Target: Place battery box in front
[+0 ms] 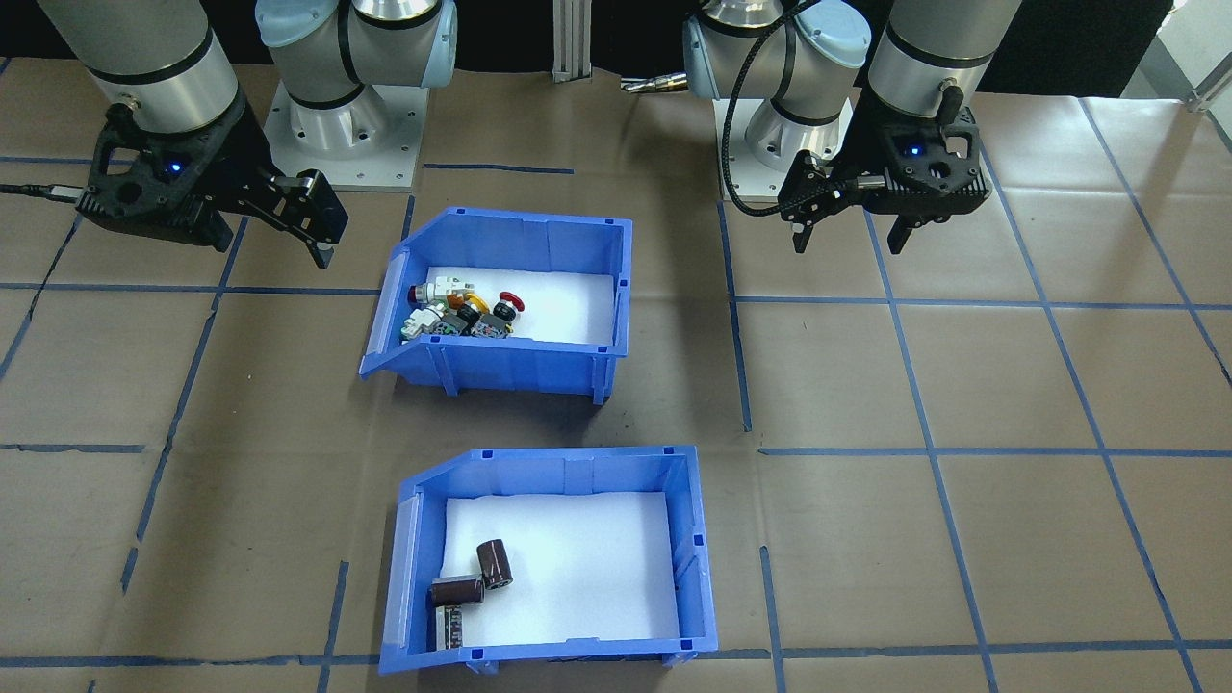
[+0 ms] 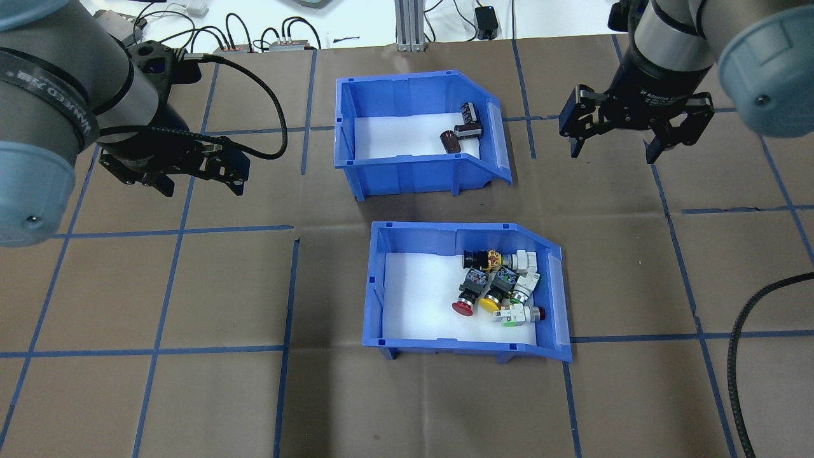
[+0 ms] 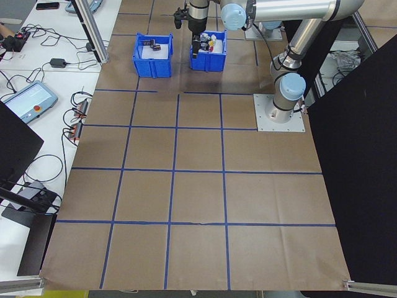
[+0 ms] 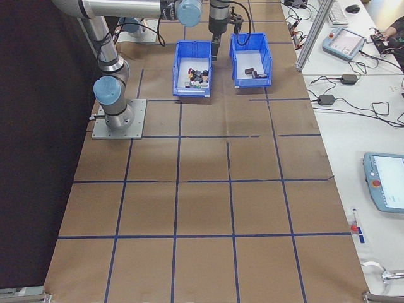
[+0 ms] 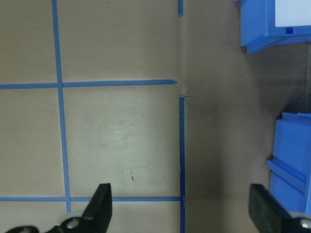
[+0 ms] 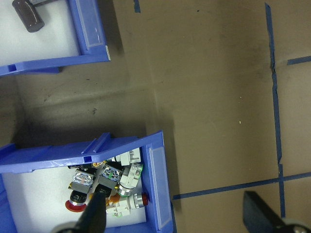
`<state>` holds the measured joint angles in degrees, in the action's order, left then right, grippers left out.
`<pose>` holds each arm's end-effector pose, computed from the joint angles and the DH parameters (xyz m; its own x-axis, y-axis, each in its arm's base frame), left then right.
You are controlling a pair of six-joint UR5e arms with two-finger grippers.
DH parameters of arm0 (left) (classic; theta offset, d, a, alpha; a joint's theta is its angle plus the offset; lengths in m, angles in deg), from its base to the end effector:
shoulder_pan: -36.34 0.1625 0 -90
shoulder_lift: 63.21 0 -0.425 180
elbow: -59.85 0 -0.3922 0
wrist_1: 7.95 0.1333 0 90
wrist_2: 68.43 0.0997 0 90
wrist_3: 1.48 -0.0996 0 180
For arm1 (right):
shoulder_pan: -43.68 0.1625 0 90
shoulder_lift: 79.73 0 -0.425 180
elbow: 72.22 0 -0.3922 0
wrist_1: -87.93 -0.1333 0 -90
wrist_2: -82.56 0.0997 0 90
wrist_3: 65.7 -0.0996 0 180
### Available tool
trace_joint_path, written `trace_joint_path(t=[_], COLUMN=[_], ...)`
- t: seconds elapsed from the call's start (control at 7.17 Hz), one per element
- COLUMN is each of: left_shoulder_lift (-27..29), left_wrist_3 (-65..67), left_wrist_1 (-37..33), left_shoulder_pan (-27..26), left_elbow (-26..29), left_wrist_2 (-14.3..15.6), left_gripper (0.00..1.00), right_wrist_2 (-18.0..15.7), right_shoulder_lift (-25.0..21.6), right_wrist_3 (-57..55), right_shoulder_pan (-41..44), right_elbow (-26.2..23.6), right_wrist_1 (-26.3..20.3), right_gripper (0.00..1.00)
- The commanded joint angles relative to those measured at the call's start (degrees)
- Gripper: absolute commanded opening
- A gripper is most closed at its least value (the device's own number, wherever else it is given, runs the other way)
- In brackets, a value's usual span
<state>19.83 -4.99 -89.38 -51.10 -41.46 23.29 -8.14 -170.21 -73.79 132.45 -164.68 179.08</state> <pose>-0.1102 -0.4517 0.4627 -0.9993 0.0142 -0.0344 0.0167 0.9973 -0.0716 0.1216 -0.4894 0.4729 -0.9867 0.1618 0.0141 0.1619 0.9867 0.0126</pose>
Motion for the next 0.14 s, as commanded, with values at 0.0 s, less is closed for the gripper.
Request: trace_joint_path(t=[0.0], left_shoulder_lift=[0.1], left_wrist_3=[0.0], left_wrist_1=[0.0], left_shoulder_pan=[0.0], left_elbow=[-0.3], left_wrist_2=[0.3], left_gripper=[1.0], right_wrist_2=[-0.2], right_shoulder_lift=[0.0], right_wrist_3=[0.0], right_shoulder_pan=[0.0], right_elbow=[0.0], right_wrist_1=[-0.1], right_gripper=[1.0])
